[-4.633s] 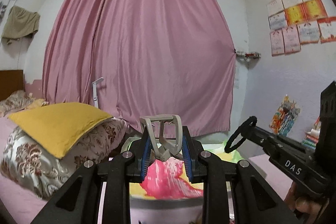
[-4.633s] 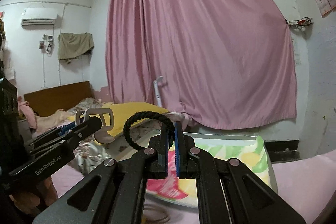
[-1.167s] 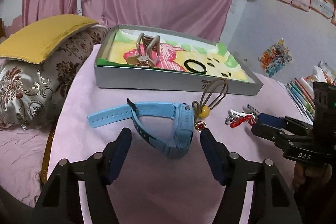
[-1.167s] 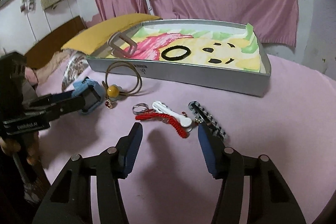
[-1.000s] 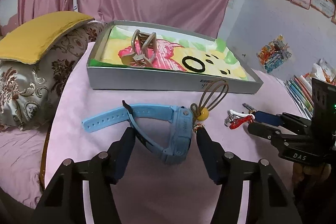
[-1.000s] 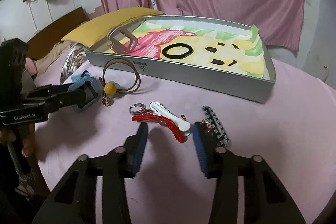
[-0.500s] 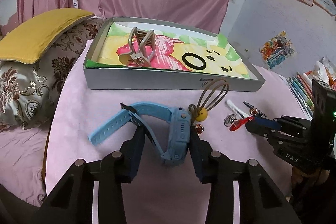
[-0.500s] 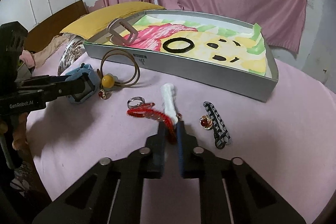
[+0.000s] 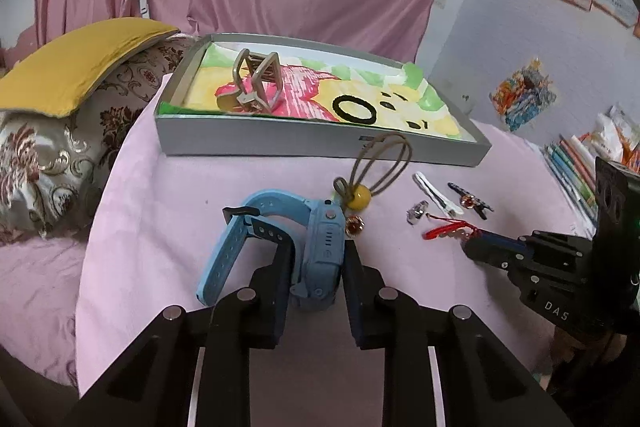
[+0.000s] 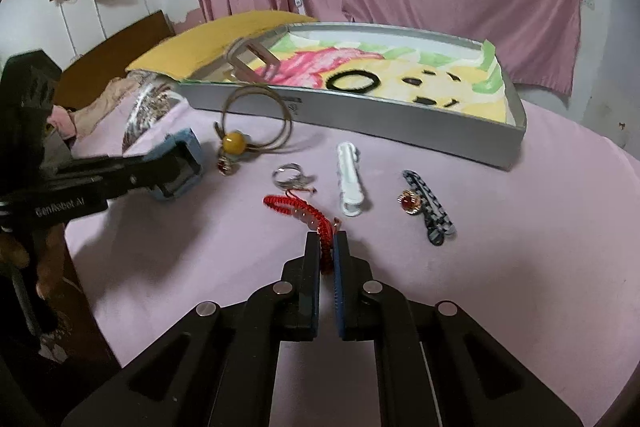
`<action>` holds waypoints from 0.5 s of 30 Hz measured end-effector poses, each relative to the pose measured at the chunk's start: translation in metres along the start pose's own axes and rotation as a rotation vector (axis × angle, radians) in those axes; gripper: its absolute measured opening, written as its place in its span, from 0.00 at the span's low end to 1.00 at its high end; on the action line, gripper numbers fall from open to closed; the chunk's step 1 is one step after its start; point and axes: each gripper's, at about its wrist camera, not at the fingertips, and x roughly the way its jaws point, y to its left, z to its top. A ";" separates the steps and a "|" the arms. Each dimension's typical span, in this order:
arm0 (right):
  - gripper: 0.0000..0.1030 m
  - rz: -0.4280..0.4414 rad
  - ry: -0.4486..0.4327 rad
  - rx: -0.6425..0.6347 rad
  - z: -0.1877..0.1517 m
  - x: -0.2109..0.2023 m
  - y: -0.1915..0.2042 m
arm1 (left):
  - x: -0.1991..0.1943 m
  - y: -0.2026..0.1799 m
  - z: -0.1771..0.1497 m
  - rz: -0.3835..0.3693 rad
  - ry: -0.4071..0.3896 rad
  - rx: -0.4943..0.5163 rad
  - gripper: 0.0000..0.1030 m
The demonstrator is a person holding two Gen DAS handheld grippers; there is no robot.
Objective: Organize jewelry
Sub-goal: 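Grasp the blue smartwatch with the left gripper while the right gripper grasps the red cord keychain, then carry the smartwatch and keychain into the tray and open both grippers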
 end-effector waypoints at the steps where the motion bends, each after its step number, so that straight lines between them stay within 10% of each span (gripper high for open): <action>1: 0.05 -0.002 -0.009 -0.005 0.000 -0.001 0.002 | -0.002 0.000 -0.003 -0.004 -0.011 -0.012 0.22; 15: 0.05 -0.109 -0.361 -0.014 0.032 -0.054 0.019 | -0.041 -0.019 0.011 0.019 -0.339 -0.014 0.21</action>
